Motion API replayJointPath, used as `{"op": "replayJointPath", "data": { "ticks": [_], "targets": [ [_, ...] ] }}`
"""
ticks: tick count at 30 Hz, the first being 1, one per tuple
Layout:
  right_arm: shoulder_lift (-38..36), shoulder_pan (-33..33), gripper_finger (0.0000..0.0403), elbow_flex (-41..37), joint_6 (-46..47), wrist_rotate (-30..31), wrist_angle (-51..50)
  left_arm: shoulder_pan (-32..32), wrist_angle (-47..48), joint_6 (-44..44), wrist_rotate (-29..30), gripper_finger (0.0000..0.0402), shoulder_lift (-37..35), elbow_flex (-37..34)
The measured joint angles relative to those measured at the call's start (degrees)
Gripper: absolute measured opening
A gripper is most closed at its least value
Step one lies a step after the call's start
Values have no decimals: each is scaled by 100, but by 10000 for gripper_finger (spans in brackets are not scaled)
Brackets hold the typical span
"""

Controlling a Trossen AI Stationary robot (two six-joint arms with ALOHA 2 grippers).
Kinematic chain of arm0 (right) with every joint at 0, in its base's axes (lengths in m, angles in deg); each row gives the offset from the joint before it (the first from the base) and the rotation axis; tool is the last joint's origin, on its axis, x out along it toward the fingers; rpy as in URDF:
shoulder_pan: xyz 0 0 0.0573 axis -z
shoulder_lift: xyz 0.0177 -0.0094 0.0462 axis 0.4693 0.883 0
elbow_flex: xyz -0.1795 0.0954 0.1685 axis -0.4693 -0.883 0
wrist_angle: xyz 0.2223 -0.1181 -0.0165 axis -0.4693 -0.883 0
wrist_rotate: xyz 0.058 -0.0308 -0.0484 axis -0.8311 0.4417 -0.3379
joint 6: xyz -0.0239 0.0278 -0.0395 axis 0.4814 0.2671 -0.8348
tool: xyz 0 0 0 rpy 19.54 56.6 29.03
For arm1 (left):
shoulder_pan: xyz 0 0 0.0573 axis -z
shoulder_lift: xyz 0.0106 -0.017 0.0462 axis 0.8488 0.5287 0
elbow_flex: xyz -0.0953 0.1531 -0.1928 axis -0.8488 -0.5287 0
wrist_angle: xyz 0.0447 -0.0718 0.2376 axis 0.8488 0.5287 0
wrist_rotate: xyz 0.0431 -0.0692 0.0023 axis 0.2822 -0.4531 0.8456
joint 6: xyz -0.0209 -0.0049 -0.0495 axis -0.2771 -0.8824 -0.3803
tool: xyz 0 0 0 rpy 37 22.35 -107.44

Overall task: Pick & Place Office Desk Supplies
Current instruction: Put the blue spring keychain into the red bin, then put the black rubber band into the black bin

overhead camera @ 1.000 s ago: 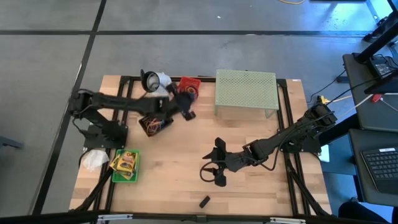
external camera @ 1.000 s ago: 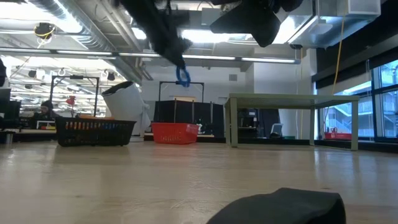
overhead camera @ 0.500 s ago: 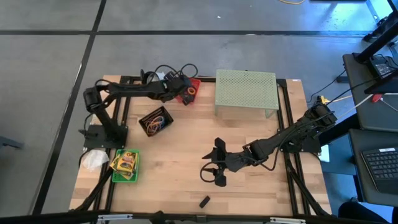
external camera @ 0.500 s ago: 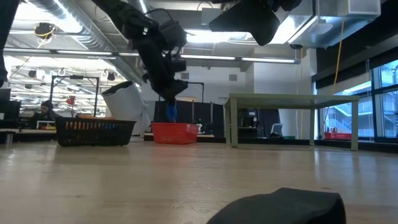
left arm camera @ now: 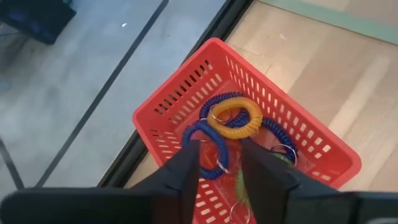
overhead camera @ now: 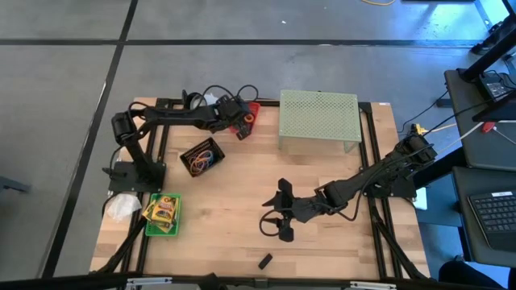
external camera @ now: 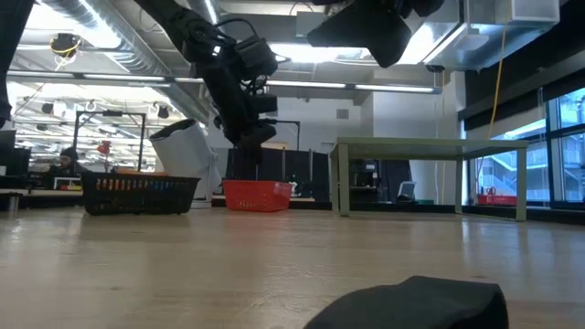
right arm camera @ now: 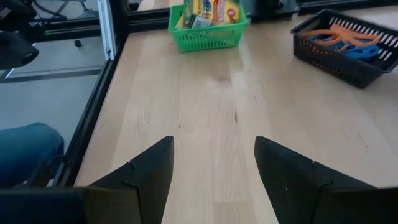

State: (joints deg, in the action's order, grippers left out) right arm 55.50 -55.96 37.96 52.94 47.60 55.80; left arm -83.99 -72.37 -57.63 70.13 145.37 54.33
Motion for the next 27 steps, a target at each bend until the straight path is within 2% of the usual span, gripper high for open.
{"op": "replayJointPath", "data": {
  "ticks": [3, 7, 11, 15, 20, 27],
  "targets": [
    [2, 2, 226, 0, -12, -314, -122, 76, 1, -99, 11, 136, -7, 0],
    [2, 2, 226, 1, -447, -1286, -355, 331, 86, -97, -41, 159, -248, -2],
    [57, -35, 226, 2, -964, -2112, -437, 748, 458, -229, -121, 163, -744, -2],
    [355, -156, 226, 2, -1291, -2360, -416, 1312, 874, -993, -652, 160, -1332, -2],
    [922, -304, 226, 2, -1526, -2638, -271, 2162, 950, -1827, -1418, 157, -1906, -2],
    [1539, -350, 226, 2, -2041, -2904, 628, 3364, 720, -2250, -1490, 157, -2118, -2]
  ]
}}
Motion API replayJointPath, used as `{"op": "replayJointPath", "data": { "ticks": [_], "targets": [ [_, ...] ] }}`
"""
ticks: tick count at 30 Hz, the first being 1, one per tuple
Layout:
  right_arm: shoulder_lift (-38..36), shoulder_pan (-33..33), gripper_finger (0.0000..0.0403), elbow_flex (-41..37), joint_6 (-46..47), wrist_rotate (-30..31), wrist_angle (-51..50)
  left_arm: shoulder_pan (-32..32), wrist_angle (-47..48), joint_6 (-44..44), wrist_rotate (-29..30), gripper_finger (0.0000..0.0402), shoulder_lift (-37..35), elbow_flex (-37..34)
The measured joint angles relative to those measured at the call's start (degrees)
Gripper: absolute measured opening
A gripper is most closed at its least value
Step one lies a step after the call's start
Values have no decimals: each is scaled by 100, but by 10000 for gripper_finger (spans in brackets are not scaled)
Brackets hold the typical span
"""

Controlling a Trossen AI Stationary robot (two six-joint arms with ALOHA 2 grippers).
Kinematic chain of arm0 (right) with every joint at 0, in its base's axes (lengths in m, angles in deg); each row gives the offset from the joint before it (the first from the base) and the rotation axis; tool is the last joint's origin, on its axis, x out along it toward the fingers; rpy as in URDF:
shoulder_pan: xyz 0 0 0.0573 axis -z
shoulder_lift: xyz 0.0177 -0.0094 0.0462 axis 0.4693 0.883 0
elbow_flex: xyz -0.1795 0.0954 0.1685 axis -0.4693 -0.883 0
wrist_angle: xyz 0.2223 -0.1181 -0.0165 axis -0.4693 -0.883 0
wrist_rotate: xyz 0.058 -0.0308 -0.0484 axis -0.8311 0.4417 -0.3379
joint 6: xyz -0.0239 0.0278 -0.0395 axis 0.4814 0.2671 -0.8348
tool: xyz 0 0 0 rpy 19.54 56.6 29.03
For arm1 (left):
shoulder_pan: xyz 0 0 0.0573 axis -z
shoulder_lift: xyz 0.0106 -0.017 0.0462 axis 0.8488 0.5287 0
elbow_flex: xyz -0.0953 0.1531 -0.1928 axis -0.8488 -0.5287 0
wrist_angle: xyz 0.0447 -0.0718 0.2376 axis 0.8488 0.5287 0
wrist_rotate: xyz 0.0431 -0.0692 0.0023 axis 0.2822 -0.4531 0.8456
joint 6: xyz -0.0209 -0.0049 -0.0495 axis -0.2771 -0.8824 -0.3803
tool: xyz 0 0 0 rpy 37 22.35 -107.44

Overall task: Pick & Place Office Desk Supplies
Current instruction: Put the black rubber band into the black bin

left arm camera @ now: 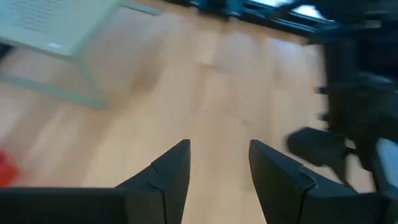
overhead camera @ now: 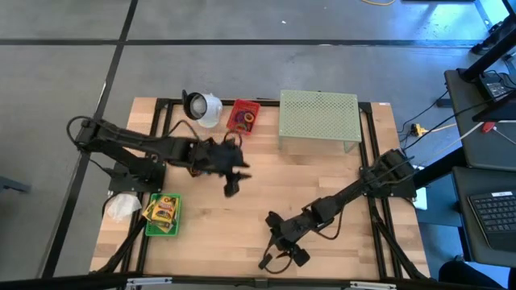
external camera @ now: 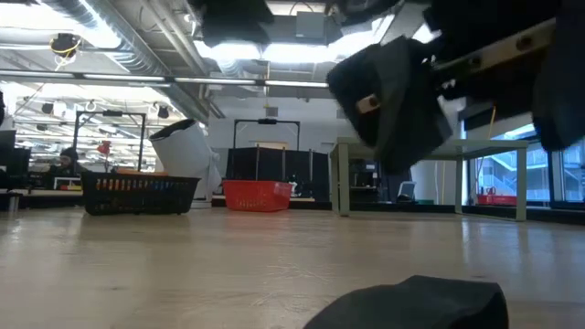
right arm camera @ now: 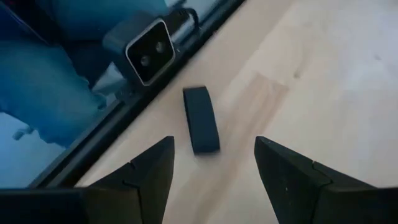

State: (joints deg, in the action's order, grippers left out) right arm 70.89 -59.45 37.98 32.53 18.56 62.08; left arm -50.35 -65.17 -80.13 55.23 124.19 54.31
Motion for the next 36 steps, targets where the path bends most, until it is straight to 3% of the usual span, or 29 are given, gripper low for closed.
{"op": "replayJointPath", "data": {
  "ticks": [3, 10, 15, 20, 26, 32, 36],
  "targets": [
    [343, -4, 226, 0, -43, -159, 505, 413, -11, -165, 90, 157, 28, 0],
    [937, -4, 226, 0, -43, -162, 1343, 1043, 11, -704, 1095, 154, 74, -2],
    [1043, -9, 217, 0, -43, 22, 1379, 1241, 6, -708, 1255, 149, 72, -2],
    [1051, -13, 153, 3, -167, 53, 1366, 1337, 2, -722, 1254, 143, 72, -2],
    [1023, -5, 22, 9, -237, -78, 1352, 1411, 4, -724, 1241, 135, 72, -2],
    [325, 113, 20, -4, -388, -306, 1060, 1518, 4, -724, 1228, 130, 72, -2],
    [-287, 247, 7, -7, -554, 96, 692, 1667, 26, -717, 1224, 130, 72, -2]
  ]
}}
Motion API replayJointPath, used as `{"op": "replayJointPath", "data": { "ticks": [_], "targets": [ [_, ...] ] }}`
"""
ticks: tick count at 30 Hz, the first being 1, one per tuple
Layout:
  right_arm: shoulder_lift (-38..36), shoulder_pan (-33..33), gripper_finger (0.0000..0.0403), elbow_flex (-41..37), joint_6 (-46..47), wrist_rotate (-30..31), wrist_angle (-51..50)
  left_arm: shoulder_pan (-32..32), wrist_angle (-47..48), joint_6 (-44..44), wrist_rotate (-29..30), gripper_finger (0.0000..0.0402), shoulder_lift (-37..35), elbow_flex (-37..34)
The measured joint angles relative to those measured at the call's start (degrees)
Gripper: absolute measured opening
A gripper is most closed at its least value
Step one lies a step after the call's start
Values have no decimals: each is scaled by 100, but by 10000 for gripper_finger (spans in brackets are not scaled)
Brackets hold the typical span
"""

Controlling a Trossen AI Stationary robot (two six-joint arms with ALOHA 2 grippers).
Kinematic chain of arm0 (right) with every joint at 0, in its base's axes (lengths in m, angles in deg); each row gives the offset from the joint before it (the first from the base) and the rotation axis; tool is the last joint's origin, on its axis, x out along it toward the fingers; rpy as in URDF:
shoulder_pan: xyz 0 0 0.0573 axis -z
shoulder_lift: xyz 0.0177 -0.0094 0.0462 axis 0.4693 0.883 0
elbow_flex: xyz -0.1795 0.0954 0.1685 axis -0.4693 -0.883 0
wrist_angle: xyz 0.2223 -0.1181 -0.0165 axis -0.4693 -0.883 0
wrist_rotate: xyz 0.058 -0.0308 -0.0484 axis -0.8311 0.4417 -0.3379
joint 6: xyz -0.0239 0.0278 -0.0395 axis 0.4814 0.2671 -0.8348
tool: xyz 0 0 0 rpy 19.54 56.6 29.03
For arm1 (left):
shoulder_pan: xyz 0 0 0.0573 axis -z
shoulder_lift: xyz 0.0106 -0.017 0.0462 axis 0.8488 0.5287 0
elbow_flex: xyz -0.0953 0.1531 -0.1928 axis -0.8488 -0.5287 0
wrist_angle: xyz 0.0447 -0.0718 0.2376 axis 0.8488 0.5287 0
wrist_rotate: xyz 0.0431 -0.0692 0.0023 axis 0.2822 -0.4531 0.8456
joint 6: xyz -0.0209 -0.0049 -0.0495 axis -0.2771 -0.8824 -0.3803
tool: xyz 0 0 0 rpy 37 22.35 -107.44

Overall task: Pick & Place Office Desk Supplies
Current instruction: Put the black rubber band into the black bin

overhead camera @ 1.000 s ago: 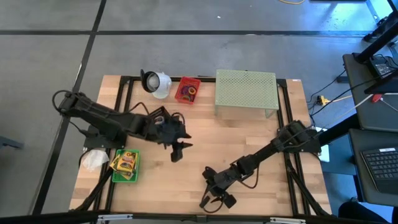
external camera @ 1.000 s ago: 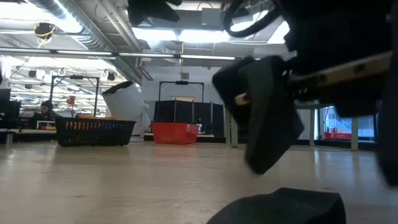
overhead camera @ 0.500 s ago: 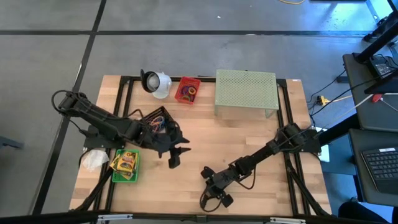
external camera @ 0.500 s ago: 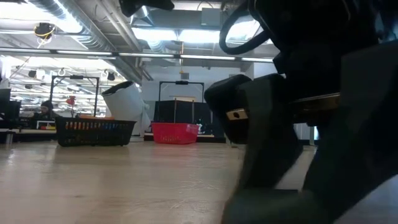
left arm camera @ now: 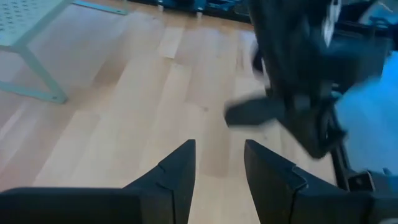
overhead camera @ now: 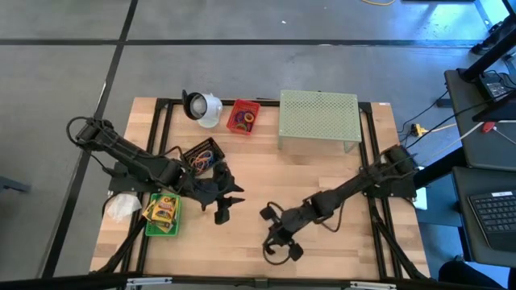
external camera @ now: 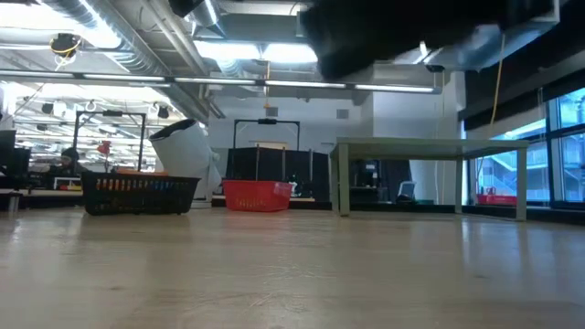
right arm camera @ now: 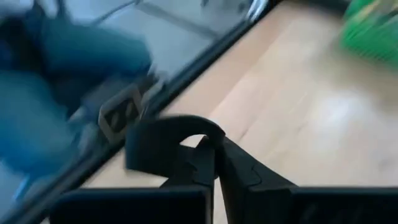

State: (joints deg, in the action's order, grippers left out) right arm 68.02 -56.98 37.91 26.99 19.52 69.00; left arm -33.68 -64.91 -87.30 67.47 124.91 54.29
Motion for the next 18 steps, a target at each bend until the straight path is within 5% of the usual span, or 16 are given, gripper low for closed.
{"op": "replayJointPath", "data": {
  "ticks": [9, 18],
  "targets": [
    [-974, 126, 9, 7, -279, 1169, 44, 529, 29, 157, -182, 156, 0, 0],
    [-1062, 125, 9, 7, -965, 1882, 51, 794, -678, 611, 105, 220, 617, 2]
  ]
}}
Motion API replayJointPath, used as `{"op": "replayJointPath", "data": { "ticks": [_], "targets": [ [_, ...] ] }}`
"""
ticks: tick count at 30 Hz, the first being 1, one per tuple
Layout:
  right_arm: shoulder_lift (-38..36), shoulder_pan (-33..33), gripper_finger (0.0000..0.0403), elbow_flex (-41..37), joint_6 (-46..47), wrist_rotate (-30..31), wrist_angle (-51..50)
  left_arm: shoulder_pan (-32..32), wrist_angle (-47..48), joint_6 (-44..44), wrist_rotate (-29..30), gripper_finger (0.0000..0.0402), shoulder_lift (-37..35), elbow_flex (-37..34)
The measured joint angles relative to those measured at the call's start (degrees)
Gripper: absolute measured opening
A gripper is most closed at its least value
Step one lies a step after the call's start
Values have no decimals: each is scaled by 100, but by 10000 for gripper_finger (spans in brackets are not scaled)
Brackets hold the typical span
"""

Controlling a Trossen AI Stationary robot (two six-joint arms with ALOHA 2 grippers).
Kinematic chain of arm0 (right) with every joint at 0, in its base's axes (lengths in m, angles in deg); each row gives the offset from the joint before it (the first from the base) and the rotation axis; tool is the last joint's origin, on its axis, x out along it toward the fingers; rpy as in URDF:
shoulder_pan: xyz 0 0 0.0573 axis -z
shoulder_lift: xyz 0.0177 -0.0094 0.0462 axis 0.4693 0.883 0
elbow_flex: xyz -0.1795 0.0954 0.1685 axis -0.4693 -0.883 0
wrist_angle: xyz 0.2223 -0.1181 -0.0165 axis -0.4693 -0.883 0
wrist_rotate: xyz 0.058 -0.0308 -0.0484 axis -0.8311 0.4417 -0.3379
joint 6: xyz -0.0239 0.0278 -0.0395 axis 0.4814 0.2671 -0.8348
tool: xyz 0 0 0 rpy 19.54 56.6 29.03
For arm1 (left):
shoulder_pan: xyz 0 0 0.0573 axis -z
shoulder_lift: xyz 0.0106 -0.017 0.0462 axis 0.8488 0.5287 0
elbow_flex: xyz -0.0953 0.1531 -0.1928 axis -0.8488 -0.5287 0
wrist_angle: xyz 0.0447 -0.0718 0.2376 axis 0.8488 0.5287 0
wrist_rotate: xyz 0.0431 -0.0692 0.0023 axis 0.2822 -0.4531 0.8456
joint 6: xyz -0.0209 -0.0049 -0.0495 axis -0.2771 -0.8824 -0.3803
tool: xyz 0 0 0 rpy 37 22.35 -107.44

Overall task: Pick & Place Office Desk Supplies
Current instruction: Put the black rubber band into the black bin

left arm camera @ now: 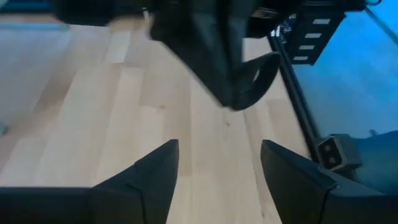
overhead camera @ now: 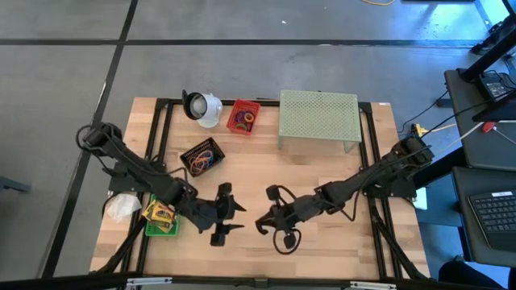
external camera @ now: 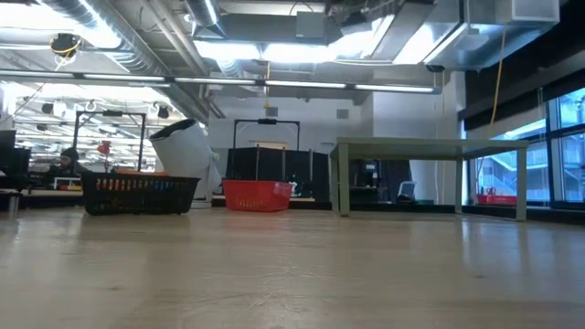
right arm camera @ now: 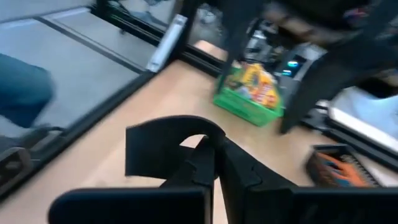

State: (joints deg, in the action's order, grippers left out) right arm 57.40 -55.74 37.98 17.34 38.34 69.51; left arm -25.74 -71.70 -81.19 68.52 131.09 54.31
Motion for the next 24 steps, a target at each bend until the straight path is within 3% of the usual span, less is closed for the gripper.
{"op": "replayJointPath", "data": {
  "ticks": [4, 9, 15, 22, 24],
  "targets": [
    [-2, 35, 9, 0, 28, 927, 39, 39, -365, 525, 290, 230, 317, 0],
    [-2, 122, 9, 0, 628, 1995, 37, 60, -424, 761, 1203, 231, 518, 0],
    [-2, 195, 9, 0, 1349, 2484, 37, 62, -471, 1567, 2260, 231, 578, 0],
    [-10, 346, 9, 0, 2728, 3086, 142, 26, -773, 2182, 2850, 231, 576, 0],
    [-11, 396, 9, 0, 2976, 3183, 217, 2, -902, 2186, 3251, 231, 576, 0]
  ]
}}
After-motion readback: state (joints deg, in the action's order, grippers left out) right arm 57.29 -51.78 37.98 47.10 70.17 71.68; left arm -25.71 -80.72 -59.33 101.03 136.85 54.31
